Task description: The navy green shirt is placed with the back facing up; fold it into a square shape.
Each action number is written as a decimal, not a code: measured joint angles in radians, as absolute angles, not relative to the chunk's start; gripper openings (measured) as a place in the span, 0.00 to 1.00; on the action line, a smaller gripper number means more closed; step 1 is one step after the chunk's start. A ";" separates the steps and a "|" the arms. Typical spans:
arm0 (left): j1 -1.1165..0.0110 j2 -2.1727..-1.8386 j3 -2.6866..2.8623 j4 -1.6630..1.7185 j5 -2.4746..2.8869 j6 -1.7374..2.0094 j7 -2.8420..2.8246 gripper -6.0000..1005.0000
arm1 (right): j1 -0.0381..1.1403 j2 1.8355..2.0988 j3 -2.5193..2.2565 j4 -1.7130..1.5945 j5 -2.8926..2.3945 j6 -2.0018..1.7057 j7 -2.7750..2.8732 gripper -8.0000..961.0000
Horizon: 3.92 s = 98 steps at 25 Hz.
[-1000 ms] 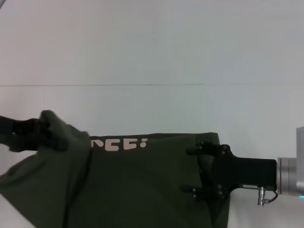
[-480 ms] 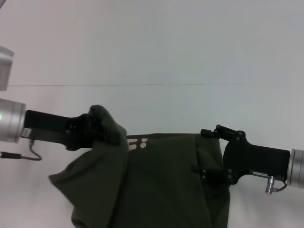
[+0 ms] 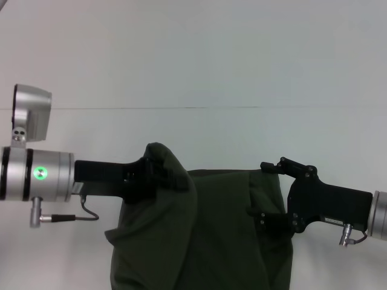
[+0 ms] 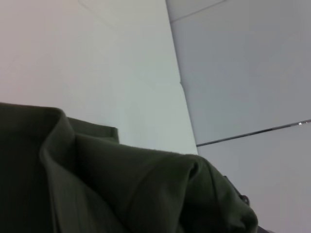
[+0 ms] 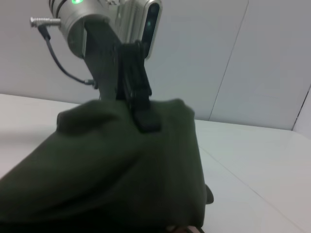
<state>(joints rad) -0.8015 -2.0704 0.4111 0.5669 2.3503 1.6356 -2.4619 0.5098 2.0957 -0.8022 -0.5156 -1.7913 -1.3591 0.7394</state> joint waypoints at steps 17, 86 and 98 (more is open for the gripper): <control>-0.773 -2.126 0.422 0.538 2.334 1.540 -2.409 0.07 | 0.507 2.097 -0.802 -0.515 -1.782 -1.355 0.727 0.96; -0.412 -2.144 0.457 0.877 2.272 1.882 -1.344 0.93 | 0.624 2.065 -0.860 -0.657 -2.144 -1.308 2.203 0.95; -0.416 -2.144 0.454 0.877 2.272 1.881 -1.338 0.93 | 0.670 2.086 -0.859 -0.610 -2.144 -1.260 2.207 0.94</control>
